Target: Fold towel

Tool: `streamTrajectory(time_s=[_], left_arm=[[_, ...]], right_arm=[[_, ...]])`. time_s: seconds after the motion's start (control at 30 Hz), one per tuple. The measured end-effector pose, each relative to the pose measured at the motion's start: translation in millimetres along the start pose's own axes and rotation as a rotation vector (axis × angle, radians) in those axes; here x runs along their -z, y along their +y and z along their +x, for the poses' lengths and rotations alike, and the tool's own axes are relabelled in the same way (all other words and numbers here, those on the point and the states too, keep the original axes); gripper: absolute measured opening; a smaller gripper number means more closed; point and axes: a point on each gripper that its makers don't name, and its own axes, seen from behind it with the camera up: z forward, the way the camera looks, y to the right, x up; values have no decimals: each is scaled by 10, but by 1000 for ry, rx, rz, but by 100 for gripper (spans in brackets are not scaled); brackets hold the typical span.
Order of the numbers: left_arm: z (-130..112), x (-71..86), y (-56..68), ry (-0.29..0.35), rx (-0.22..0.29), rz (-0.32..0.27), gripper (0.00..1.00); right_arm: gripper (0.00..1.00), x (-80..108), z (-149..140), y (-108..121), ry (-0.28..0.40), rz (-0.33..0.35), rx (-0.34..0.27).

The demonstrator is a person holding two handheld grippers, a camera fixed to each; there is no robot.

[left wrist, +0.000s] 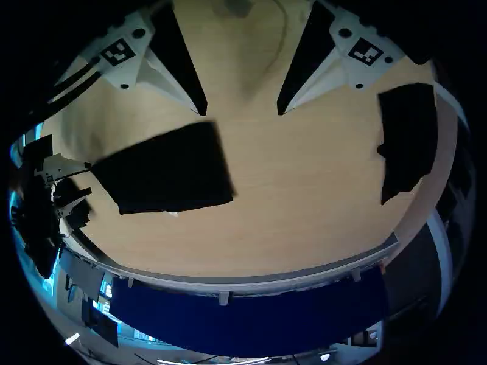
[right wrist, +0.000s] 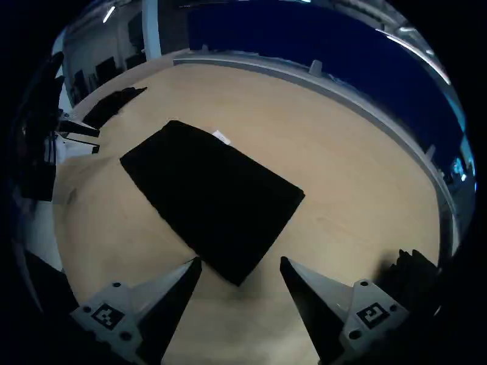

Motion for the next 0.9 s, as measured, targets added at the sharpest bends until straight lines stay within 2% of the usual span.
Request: streamTrajectory(time_s=[0.27,0.33,0.53,0.6,0.67,0.87,0.9], left_arm=[[-95,134,-28,2,7,15,85],[-120,173,-37,3,12,18,85],[-209,274,-65,1,32,27,85],[-238,303,-71,0,40,29,85],[-262,327,-73,0,47,29,85],[-299,392,-90,1,62,32,85],[-301,401,-94,2,63,33,85]], right_arm=[[98,-73,-62,-18,-22,6,21],[91,-97,-81,-34,-30,12,24],[62,-153,-146,-86,-56,32,20],[48,-162,-164,-95,-64,38,16],[41,-169,-178,-93,-70,42,9],[40,-176,-214,-61,-85,38,9],[36,-176,-219,-58,-87,36,13]])
